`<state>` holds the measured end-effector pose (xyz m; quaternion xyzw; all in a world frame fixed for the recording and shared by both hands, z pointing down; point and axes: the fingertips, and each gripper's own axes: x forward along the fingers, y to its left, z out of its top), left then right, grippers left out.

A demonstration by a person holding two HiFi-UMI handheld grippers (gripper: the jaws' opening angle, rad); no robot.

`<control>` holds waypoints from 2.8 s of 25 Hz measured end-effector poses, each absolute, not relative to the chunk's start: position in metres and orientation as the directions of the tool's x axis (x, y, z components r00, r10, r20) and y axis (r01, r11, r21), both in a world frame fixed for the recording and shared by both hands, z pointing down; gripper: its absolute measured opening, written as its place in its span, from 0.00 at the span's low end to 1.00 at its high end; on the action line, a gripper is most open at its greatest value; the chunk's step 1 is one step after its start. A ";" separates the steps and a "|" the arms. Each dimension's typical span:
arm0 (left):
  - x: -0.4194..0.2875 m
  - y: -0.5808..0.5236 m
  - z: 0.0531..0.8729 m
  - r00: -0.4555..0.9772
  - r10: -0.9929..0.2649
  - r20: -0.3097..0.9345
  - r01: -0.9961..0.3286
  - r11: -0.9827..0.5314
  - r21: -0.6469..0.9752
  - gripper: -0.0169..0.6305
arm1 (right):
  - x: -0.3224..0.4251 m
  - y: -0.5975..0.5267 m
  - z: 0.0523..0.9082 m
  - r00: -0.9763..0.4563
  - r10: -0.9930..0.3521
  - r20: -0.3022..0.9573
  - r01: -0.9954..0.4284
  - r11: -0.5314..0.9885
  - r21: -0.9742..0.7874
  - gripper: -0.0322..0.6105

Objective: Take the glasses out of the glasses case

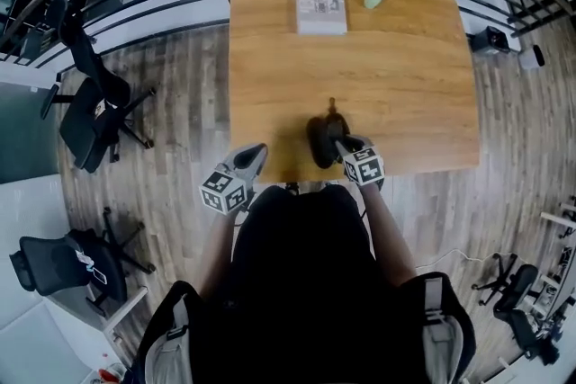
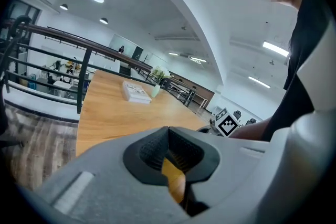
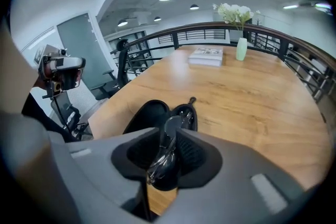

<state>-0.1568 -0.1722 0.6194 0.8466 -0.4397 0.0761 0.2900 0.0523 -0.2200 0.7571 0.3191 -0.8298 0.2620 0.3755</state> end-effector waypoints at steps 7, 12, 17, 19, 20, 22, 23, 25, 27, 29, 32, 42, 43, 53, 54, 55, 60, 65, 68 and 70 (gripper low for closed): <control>-0.178 -0.196 0.612 0.656 -0.660 0.367 -0.752 -0.530 0.392 0.04 | 0.051 -0.226 0.774 -0.408 -0.398 0.822 -0.814 0.566 -0.131 0.21; -0.178 -0.205 0.602 0.693 -0.635 0.340 -0.719 -0.580 0.382 0.04 | 0.052 -0.225 0.776 -0.385 -0.414 0.825 -0.845 0.517 -0.135 0.21; -0.180 -0.209 0.602 0.702 -0.628 0.336 -0.710 -0.590 0.384 0.04 | 0.054 -0.225 0.781 -0.356 -0.417 0.836 -0.864 0.489 -0.124 0.21; -0.183 -0.209 0.603 0.701 -0.630 0.335 -0.712 -0.587 0.385 0.04 | 0.056 -0.226 0.784 -0.346 -0.412 0.843 -0.863 0.493 -0.113 0.21; -0.185 -0.209 0.603 0.699 -0.632 0.335 -0.714 -0.584 0.386 0.04 | 0.056 -0.227 0.785 -0.342 -0.408 0.846 -0.862 0.494 -0.110 0.21; -0.190 -0.207 0.604 0.693 -0.639 0.334 -0.719 -0.575 0.390 0.04 | 0.056 -0.228 0.789 -0.335 -0.400 0.853 -0.863 0.493 -0.108 0.21; -0.192 -0.206 0.605 0.689 -0.643 0.334 -0.722 -0.570 0.391 0.04 | 0.056 -0.229 0.791 -0.331 -0.394 0.857 -0.863 0.493 -0.106 0.21; -0.196 -0.203 0.605 0.681 -0.651 0.335 -0.729 -0.561 0.393 0.04 | 0.056 -0.229 0.794 -0.326 -0.376 0.867 -0.859 0.501 -0.106 0.21; -0.199 -0.201 0.605 0.675 -0.658 0.334 -0.734 -0.553 0.394 0.04 | 0.055 -0.228 0.796 -0.327 -0.360 0.874 -0.854 0.508 -0.110 0.19; -0.201 -0.199 0.605 0.669 -0.664 0.333 -0.739 -0.546 0.395 0.04 | 0.054 -0.228 0.797 -0.330 -0.352 0.876 -0.850 0.514 -0.114 0.10; -0.202 -0.198 0.607 0.664 -0.669 0.334 -0.743 -0.540 0.396 0.04 | 0.051 -0.227 0.796 -0.341 -0.340 0.877 -0.843 0.524 -0.125 0.08; -0.194 -0.194 0.604 0.647 -0.687 0.332 -0.757 -0.521 0.395 0.04 | 0.051 -0.230 0.777 -0.401 -0.356 0.844 -0.817 0.555 -0.154 0.08; -0.193 -0.195 0.605 0.644 -0.689 0.333 -0.759 -0.518 0.395 0.04 | 0.051 -0.233 0.774 -0.410 -0.362 0.837 -0.815 0.558 -0.158 0.08; -0.145 -0.201 0.602 0.658 -0.677 0.329 -0.747 -0.537 0.392 0.04 | 0.073 -0.247 0.725 -0.522 -0.440 0.731 -0.779 0.595 -0.198 0.08; -0.138 -0.201 0.601 0.659 -0.677 0.328 -0.747 -0.538 0.391 0.04 | 0.078 -0.246 0.721 -0.535 -0.444 0.718 -0.777 0.593 -0.211 0.08; -0.131 -0.201 0.598 0.658 -0.678 0.327 -0.747 -0.538 0.390 0.04 | 0.083 -0.245 0.717 -0.546 -0.447 0.709 -0.773 0.594 -0.221 0.08; -0.099 -0.198 0.591 0.657 -0.682 0.321 -0.748 -0.535 0.393 0.04 | 0.110 -0.236 0.701 -0.585 -0.455 0.671 -0.748 0.624 -0.229 0.08; -0.076 -0.187 0.589 0.643 -0.691 0.329 -0.759 -0.519 0.394 0.04 | 0.128 -0.231 0.695 -0.624 -0.453 0.636 -0.717 0.655 -0.238 0.08; -0.067 -0.181 0.586 0.628 -0.704 0.333 -0.771 -0.506 0.386 0.04 | 0.134 -0.230 0.688 -0.644 -0.452 0.617 -0.699 0.675 -0.235 0.08; -0.062 -0.178 0.584 0.617 -0.713 0.334 -0.780 -0.497 0.380 0.04 | 0.137 -0.230 0.683 -0.660 -0.452 0.600 -0.686 0.688 -0.236 0.08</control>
